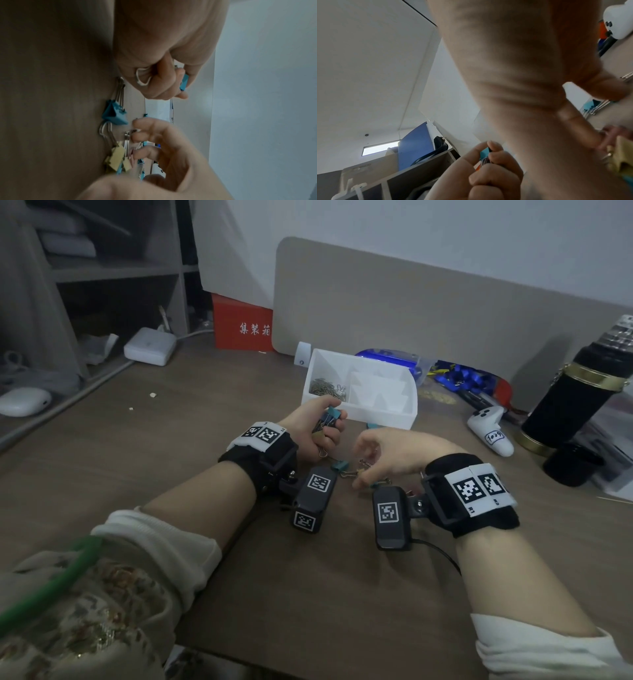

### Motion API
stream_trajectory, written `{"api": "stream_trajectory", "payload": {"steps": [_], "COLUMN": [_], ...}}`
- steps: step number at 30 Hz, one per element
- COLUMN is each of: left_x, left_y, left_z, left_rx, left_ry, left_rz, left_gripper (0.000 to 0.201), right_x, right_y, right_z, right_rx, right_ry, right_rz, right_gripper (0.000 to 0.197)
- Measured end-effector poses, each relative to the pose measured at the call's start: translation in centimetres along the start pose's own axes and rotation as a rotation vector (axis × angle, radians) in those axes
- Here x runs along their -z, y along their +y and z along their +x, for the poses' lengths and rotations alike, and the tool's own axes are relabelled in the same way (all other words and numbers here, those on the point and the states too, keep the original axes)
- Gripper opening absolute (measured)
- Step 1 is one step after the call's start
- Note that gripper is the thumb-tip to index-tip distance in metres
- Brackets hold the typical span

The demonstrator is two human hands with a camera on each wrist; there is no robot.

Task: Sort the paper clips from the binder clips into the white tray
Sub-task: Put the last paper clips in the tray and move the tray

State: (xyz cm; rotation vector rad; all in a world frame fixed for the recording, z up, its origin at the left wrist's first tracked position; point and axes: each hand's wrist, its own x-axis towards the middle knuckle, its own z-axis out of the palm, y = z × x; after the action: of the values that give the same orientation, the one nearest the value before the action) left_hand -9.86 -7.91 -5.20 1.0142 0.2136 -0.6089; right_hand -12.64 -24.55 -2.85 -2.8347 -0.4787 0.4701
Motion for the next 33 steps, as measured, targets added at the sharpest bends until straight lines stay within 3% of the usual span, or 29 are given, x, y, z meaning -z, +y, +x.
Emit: {"api": "stream_trajectory", "payload": {"steps": [8,22,28,30,33], "left_x": [0.1,-0.1,0.1,0.3,0.4], "left_y": [0.0,-0.1,-0.1,-0.1,-0.1], "left_z": [0.1,-0.1,0.1,0.2,0.2], "left_rx": [0.007,0.024,-0.128,-0.145,-0.065], "left_ry": [0.004,-0.004,0.15,0.196,0.168], "left_rz": [0.008,0.023,-0.125,-0.146,-0.101], "left_gripper": [0.029,0.029,0.03,0.031,0.037], "right_x": [-0.8,-0.9,0.3,0.7,1.0], "right_y": [0.2,0.0,0.2,0.2,-0.1], "right_z": [1.0,0.9,0.3,0.1,0.0], "right_rx": [0.069,0.03,-0.087,-0.074,-0.022], "right_ry": [0.095,0.198,0.429,0.542,0.694], "right_rz": [0.054,0.044,-0.15,-0.107,0.086], "right_gripper": [0.014,0.01,0.015,0.016,0.017]}}
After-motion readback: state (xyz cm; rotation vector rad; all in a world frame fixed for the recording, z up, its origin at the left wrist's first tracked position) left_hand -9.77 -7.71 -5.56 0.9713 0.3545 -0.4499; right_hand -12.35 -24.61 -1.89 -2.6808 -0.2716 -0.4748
